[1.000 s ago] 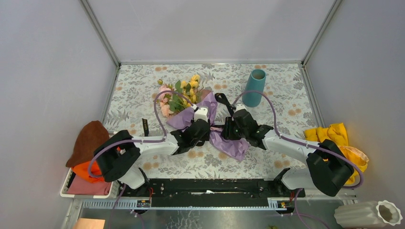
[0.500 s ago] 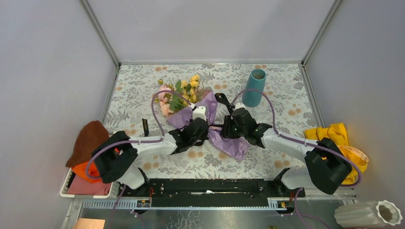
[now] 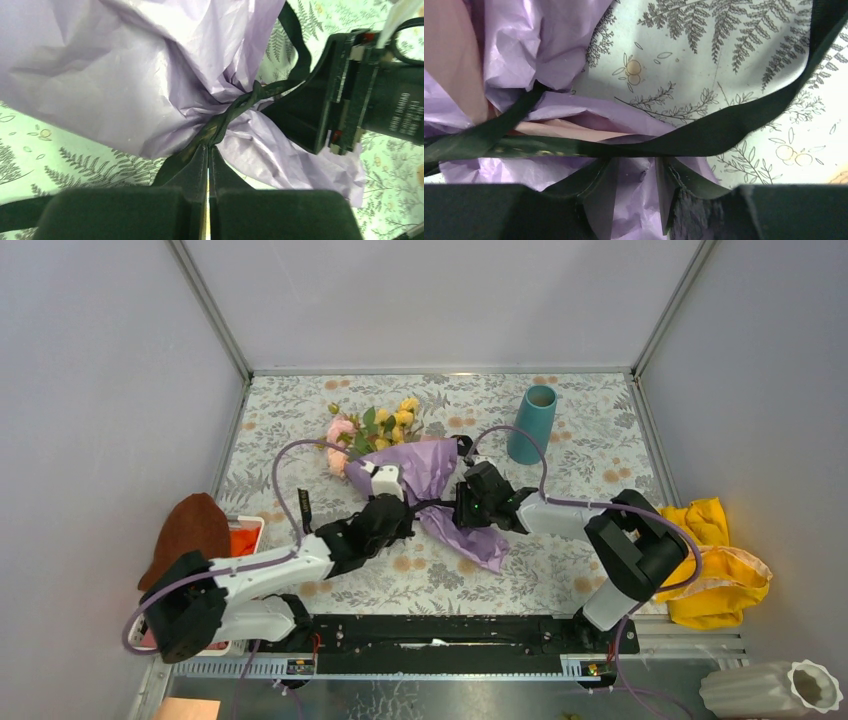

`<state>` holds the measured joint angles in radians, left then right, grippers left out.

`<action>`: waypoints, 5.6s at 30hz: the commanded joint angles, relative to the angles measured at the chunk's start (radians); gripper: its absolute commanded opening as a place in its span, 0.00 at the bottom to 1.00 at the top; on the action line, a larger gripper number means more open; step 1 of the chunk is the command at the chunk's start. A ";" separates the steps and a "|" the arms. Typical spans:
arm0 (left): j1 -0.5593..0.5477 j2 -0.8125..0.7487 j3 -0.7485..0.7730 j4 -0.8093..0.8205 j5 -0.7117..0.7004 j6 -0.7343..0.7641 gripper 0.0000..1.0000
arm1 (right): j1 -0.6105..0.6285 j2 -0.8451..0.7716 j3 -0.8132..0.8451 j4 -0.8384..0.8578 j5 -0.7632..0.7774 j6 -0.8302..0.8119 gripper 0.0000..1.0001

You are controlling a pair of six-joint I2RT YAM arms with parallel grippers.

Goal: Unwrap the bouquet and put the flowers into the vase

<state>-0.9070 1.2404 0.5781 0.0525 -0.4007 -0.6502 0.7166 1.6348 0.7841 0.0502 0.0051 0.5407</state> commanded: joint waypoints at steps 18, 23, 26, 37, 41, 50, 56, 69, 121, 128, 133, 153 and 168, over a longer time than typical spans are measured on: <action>0.007 -0.814 0.191 -0.726 -0.250 -0.174 0.04 | 0.008 0.104 0.053 0.023 0.030 0.000 0.40; 0.007 -0.850 0.364 -0.937 -0.368 -0.237 0.01 | 0.008 0.105 0.062 0.009 0.046 -0.010 0.40; 0.007 -0.875 0.466 -1.078 -0.469 -0.305 0.01 | 0.008 0.095 0.072 -0.010 0.062 -0.018 0.40; 0.087 -0.876 0.613 -1.460 -0.669 -0.504 0.00 | 0.019 -0.018 0.075 -0.072 0.104 -0.028 0.41; 0.096 -0.831 0.586 -1.426 -0.644 -0.489 0.01 | 0.043 -0.199 0.083 -0.117 0.135 -0.041 0.45; 0.096 -0.908 0.478 -1.289 -0.596 -0.400 0.12 | 0.094 -0.310 0.116 -0.114 -0.001 -0.021 0.51; 0.095 -0.897 0.493 -1.252 -0.545 -0.348 0.15 | 0.137 -0.171 0.122 -0.005 -0.086 0.032 0.51; 0.095 -0.903 0.476 -1.222 -0.513 -0.305 0.21 | 0.139 0.030 0.272 0.035 -0.137 0.028 0.50; 0.096 -0.698 0.354 -0.901 -0.268 -0.185 0.24 | -0.132 -0.100 0.477 -0.428 0.339 -0.099 0.53; 0.096 -0.686 0.360 -0.888 -0.279 -0.174 0.25 | -0.087 -0.306 0.225 -0.201 0.010 -0.106 0.58; 0.095 -0.660 0.377 -0.859 -0.274 -0.158 0.26 | 0.041 -0.365 0.142 -0.177 -0.002 -0.099 0.61; 0.096 -0.661 0.484 -0.869 -0.247 -0.129 0.30 | 0.166 -0.204 0.174 -0.061 -0.075 -0.098 0.08; 0.095 -0.640 0.544 -0.852 -0.314 -0.102 0.37 | 0.579 0.145 0.378 0.031 -0.122 -0.062 0.45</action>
<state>-0.8162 0.6121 1.1145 -0.8406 -0.6682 -0.7734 1.2240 1.6566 1.1069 0.0708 -0.1028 0.4694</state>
